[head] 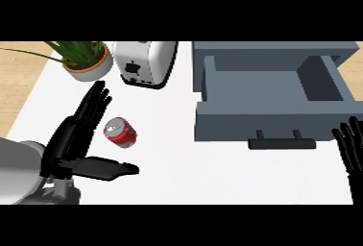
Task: Pick up the can, place it into the drawer and close the drawer
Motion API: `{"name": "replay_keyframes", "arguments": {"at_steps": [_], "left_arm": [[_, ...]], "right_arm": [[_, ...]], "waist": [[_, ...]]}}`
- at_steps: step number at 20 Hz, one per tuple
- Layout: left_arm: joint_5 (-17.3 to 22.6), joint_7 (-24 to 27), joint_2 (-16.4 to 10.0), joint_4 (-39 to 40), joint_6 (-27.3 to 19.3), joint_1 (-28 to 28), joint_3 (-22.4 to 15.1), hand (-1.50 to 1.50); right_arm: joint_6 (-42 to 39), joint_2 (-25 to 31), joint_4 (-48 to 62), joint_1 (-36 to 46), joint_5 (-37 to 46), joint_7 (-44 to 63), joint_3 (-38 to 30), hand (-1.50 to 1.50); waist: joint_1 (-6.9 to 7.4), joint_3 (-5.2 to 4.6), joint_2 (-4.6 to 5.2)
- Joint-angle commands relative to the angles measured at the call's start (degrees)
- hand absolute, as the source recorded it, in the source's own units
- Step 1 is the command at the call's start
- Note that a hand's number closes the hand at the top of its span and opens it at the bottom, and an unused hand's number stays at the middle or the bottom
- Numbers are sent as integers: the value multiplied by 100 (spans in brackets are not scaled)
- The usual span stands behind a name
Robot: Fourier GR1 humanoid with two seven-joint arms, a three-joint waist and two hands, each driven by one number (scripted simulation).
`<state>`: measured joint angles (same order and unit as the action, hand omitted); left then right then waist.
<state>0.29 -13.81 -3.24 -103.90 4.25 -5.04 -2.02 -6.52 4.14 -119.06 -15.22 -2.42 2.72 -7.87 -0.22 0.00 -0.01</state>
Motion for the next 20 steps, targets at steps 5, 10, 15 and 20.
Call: {"name": "replay_keyframes", "arguments": {"at_steps": [5, 10, 15, 20], "left_arm": [[-123, 810, -18, 995, 84, -93, 179, -150], [1, 928, -130, 1297, 97, -215, 481, -150], [-258, 2025, -112, 2102, 113, 69, 486, -150], [-116, 2313, -385, 2763, 342, -216, 802, -150]], "right_arm": [[-45, -155, 54, -55, 114, -98, -88, -150], [-255, -58, -513, -172, -144, 359, -158, -150], [-459, 10, -169, -273, -250, -95, -461, -150], [-396, 32, 627, 365, 51, -271, -439, -150]], "waist": [[1, -1, 0], [-4, -1, -2], [-10, -1, -2], [10, -1, 2]]}}
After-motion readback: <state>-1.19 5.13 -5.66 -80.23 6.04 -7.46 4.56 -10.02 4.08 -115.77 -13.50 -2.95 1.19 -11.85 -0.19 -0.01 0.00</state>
